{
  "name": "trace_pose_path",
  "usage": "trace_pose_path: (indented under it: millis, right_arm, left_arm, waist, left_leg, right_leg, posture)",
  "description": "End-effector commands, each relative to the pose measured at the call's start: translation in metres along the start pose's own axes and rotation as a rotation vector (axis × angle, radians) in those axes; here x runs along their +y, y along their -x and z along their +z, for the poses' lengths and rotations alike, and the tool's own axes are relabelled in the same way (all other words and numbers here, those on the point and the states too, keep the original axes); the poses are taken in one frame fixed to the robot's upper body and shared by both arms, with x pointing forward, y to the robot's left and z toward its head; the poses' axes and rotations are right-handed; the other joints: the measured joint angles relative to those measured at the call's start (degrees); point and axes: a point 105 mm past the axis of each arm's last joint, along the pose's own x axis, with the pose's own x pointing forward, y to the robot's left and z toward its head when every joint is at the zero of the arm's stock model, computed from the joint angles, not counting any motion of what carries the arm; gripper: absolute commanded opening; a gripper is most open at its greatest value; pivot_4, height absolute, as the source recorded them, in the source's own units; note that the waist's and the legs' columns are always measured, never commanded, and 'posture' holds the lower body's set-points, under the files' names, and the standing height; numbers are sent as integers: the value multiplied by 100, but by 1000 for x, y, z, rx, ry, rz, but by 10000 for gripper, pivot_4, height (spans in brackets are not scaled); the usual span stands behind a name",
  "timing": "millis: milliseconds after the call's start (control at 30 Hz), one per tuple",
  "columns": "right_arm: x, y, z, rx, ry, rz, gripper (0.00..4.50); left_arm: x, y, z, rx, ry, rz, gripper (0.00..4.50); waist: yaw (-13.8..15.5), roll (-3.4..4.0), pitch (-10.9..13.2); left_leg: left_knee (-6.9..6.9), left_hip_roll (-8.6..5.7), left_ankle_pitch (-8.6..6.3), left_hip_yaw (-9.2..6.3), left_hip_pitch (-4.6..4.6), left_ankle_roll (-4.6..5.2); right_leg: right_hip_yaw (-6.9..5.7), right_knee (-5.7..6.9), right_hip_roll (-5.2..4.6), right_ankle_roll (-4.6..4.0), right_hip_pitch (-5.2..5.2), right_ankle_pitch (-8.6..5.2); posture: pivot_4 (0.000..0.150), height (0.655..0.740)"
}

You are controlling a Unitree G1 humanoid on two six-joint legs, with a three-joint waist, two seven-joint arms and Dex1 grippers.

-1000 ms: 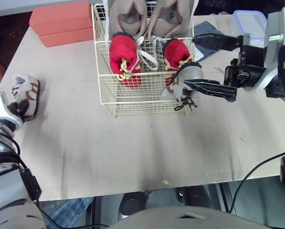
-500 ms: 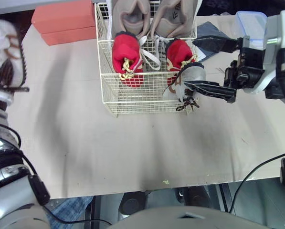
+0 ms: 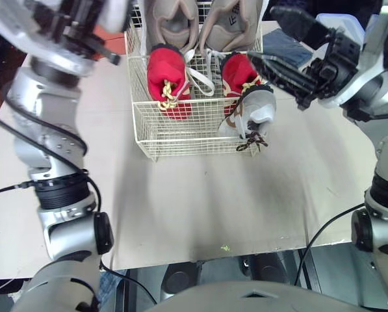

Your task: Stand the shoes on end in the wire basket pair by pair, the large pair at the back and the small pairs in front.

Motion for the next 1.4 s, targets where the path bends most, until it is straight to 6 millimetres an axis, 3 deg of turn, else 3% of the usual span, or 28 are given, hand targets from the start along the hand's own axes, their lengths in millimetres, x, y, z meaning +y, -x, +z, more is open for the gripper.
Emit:
trace_pose_path:
  millis: [33,233,400,767,867,1033,1133,1267,1333,1400]
  right_arm:
    - [-6,-6,19,-104,-3,-68,45000]
    - [-10,-14,19,-138,-55,-106,45000]
    - [-4,-29,10,-128,-105,-88,45000]
    - [3,-43,7,-150,-183,-56,45000]
    - [2,-42,7,-158,-193,-58,38245]
    - [2,-42,6,-150,-187,-53,15706]
    - [2,-41,5,-140,-183,-51,6757]
    - [3,-35,5,-109,-170,-2,5448]
    - [5,-29,5,-91,-170,46,5448]
    - [8,-25,6,-76,-170,97,5448]
  left_arm:
    - [-17,-12,7,-53,-83,-7,338]
    - [-41,-18,-12,-48,-107,-2,338]
    - [-64,-22,-14,-83,-86,-47,338]
    - [-97,-10,-30,-59,-93,-161,338]
    - [-97,-9,-31,-55,-91,-164,338]
    - [-96,-8,-33,-54,-64,-173,338]
    - [-101,-5,-31,-48,-7,-237,14816]
    - [-96,4,-23,-14,69,-337,31494]
    - [-92,10,-15,18,97,-409,41940]
    - [-87,16,-6,42,143,-460,44390]
  waist:
    - [-7,0,0]
    - [50,0,0]
    - [52,0,0]
    - [19,1,-1]
    - [10,2,-1]
    - [14,2,-1]
    - [15,2,-1]
    - [13,3,0]
    - [1,5,1]
    - [-14,7,2]
  left_leg:
    - [0,0,0,0,1,0]
    - [2,-3,0,-1,2,0]
    - [3,-6,0,-3,2,0]
    - [1,-6,1,-4,2,0]
    - [0,-5,1,-3,2,0]
    - [-1,-5,1,-2,3,1]
    - [-1,-5,1,-2,3,1]
    - [-2,-5,1,-2,3,1]
    - [-2,-4,0,-3,3,1]
    - [-5,-4,0,-3,4,1]
  right_leg:
    - [0,0,1,0,0,0]
    - [-2,1,2,0,3,0]
    - [-5,0,2,0,5,0]
    - [-4,0,5,0,5,0]
    - [-2,2,5,0,2,0]
    - [-1,2,6,0,3,0]
    - [-2,2,6,0,3,0]
    - [-1,1,7,0,2,0]
    - [-1,1,7,0,3,0]
    - [-1,0,8,0,2,0]
  posture:
    - [1500,7400]
    - [1500,7400]
    - [1500,7400]
    - [1500,7400]
    - [1500,7400]
    - [1500,7400]
    - [1500,7400]
    - [1500,7400]
    - [1500,7400]
    - [1500,7400]
